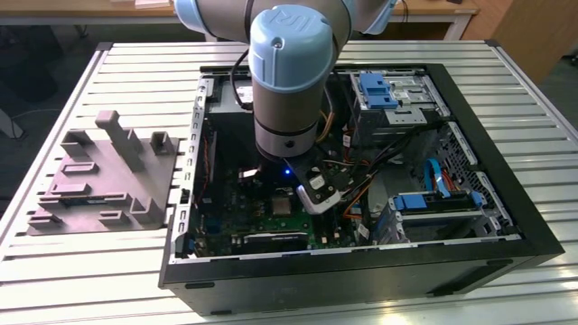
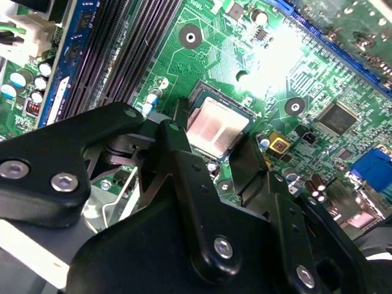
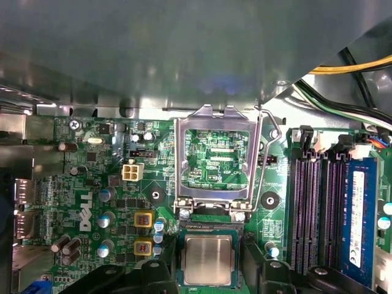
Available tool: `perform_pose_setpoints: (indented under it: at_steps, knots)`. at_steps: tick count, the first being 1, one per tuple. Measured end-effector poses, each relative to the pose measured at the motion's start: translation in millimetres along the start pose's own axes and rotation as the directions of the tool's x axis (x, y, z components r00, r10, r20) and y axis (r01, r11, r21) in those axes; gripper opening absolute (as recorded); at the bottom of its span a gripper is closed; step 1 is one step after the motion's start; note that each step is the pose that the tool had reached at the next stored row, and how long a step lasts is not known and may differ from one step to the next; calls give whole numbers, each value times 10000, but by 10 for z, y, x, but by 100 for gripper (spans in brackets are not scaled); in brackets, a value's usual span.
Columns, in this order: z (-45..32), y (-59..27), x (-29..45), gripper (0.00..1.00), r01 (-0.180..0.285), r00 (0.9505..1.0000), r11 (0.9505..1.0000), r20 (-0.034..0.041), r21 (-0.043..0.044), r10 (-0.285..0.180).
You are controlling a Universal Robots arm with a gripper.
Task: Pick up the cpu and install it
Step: 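Place the cpu into insertion slot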
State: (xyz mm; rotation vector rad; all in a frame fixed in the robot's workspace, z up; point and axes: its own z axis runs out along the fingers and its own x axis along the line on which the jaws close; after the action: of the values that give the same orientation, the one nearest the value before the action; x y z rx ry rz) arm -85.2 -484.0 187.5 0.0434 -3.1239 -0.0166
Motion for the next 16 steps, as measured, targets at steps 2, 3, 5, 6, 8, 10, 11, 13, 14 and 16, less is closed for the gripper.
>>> perform_pose_setpoints:
  at_steps: [2, 3, 5, 6, 8, 10, 11, 13, 14, 16]
  knots:
    - [3, -1, -3, 54, 0, 10000, 10000, -1, -26, 0]
    - [5, -1, -3, 54, 0, 10000, 10000, 1, -47, 0]
    - [8, -2, -4, 53, 2, 10000, 10000, 0, -85, -2]
    - [11, -1, -4, 47, 1, 10000, 9999, 1, -105, -1]
    - [16, -1, -4, 47, 2, 10000, 9999, 4, -138, -1]
    - [16, -1, -4, 47, 2, 10000, 9999, 3, -145, -2]
    - [16, -1, -4, 47, 1, 10000, 9999, 4, -147, -1]
    - [17, 0, -4, 47, -30, 10000, 9999, 5, -150, 30]
    - [19, 0, -5, 47, -33, 10000, 9999, 6, -155, 33]
    - [22, 0, -4, 49, -36, 10000, 9999, 7, -154, 36]
